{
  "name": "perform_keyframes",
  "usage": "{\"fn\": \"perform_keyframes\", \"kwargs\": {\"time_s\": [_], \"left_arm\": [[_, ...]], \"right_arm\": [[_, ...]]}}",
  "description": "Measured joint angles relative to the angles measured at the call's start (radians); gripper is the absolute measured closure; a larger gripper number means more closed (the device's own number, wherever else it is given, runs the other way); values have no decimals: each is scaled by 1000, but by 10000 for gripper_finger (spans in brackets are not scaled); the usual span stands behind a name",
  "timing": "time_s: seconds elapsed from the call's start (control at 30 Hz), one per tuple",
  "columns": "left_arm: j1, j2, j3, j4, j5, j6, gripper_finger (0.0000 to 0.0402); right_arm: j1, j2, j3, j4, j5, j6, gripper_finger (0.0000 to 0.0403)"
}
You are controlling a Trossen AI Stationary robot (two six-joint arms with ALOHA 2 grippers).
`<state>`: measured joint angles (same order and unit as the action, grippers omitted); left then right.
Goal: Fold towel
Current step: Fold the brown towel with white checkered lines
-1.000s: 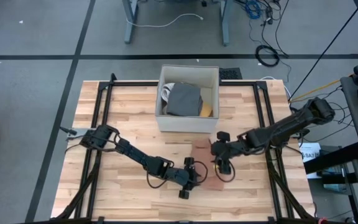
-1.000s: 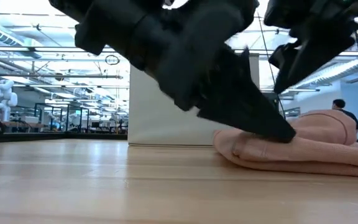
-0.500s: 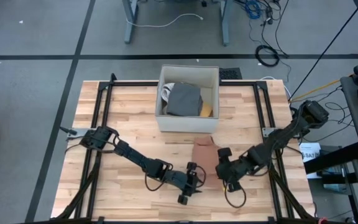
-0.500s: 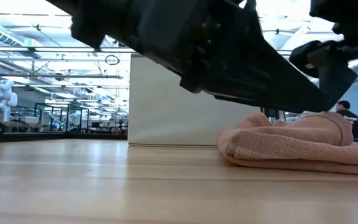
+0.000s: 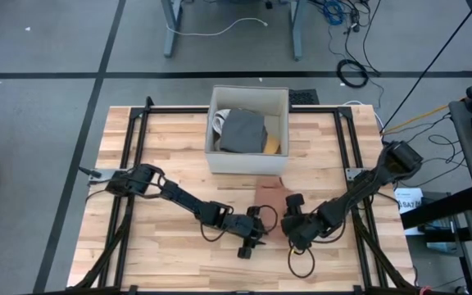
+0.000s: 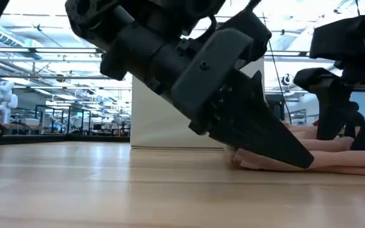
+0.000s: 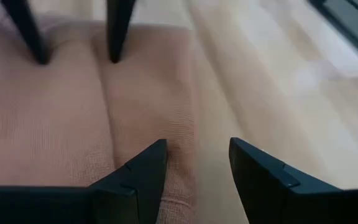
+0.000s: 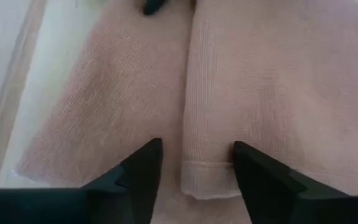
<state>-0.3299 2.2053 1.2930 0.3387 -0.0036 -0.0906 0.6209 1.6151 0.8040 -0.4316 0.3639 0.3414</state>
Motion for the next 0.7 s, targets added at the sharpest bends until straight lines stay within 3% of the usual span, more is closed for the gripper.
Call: {"fn": "perform_keyframes", "kwargs": {"time_s": [0.13, 0.33, 0.7], "left_arm": [[4, 11, 1, -14, -26, -13, 218], [1, -2, 5, -119, -92, -5, 218], [8, -11, 4, -199, -110, -2, 218]], "right_arm": [[0, 13, 0, 16, 4, 26, 252], [-1, 2, 2, 24, -34, 34, 381], [4, -18, 136, 96, -195, 38, 392]]}}
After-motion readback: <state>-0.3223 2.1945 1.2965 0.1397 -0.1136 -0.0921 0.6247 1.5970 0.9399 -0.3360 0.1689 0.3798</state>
